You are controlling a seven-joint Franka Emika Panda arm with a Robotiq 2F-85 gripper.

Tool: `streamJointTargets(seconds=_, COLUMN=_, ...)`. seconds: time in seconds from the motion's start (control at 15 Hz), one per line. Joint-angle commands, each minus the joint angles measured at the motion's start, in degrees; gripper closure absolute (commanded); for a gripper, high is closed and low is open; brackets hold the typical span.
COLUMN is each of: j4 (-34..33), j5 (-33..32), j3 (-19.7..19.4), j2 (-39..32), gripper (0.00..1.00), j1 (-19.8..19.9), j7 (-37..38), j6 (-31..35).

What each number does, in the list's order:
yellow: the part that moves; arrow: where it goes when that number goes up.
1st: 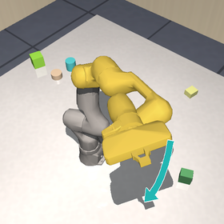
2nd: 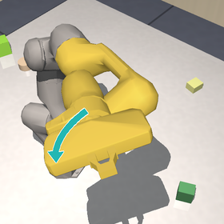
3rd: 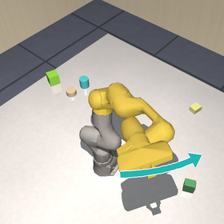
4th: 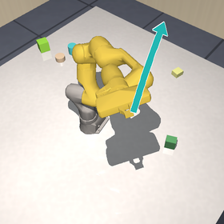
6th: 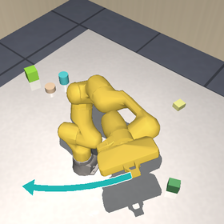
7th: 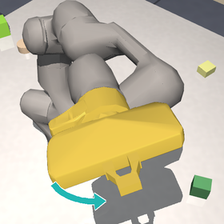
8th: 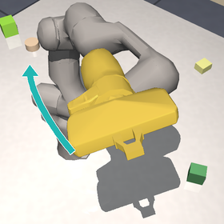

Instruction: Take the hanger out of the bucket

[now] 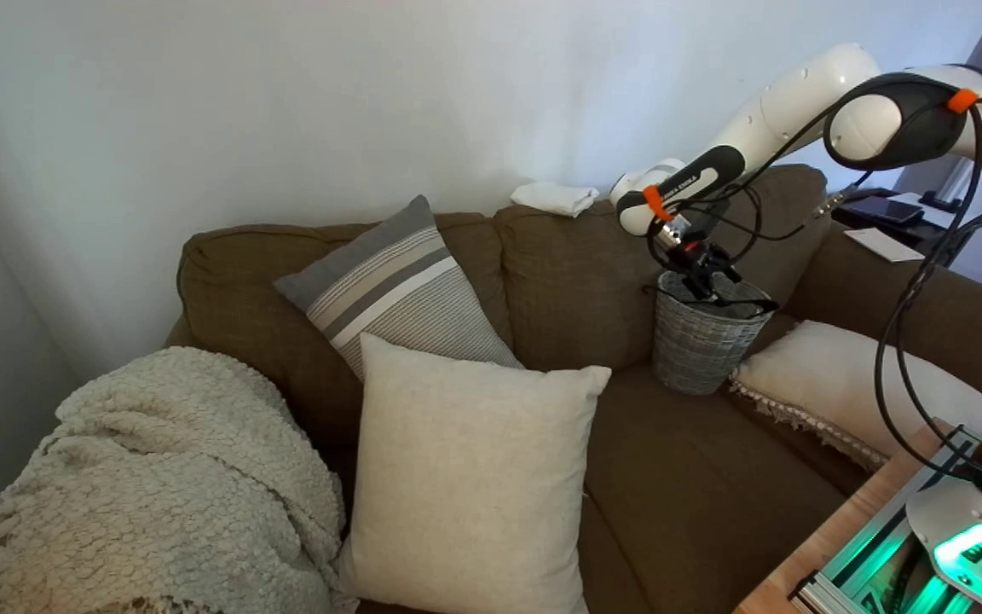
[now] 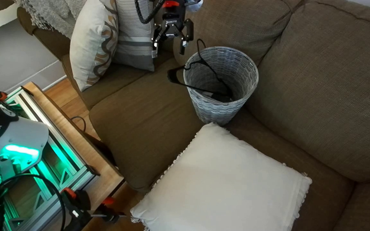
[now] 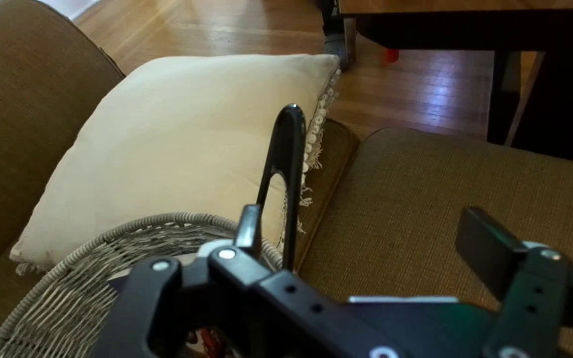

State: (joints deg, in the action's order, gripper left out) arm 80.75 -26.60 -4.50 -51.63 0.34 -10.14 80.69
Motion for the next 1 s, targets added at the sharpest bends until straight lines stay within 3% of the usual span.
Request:
streamJointTargets(seconds=0.0, j4=-4.1, j5=-1.7, j3=-0.5, j2=-5.8, gripper=0.0, j1=-1.0, j7=-0.5, j6=-6.0)
streamJointTargets(seconds=0.2, j4=-6.7, j5=-1.2, j3=-2.0, j2=-9.4, gripper=0.08, j1=-1.3, j7=5.0, j6=-10.5)
streamJointTargets(seconds=0.6, j4=-6.2, j5=-6.4, j3=-3.8, j2=-9.6, gripper=0.09, j1=-1.6, j7=10.1, j6=-6.8)
streamJointTargets(seconds=0.67, j4=-6.5, j5=-6.9, j3=-3.5, j2=-9.7, gripper=0.16, j1=-1.3, j7=9.5, j6=-6.4)
streamJointTargets(seconds=0.73, j4=-6.7, j5=-7.4, j3=-3.2, j2=-10.0, gripper=0.33, j1=-1.0, j7=8.4, j6=-6.4)
streamJointTargets(seconds=0.8, j4=-6.8, j5=-7.7, j3=-3.0, j2=-10.2, gripper=0.34, j1=-0.8, j7=7.8, j6=-6.2)
streamJointTargets(seconds=0.93, j4=-6.9, j5=-8.1, j3=-3.1, j2=-11.0, gripper=0.5, j1=-0.6, j7=7.2, j6=-6.5)
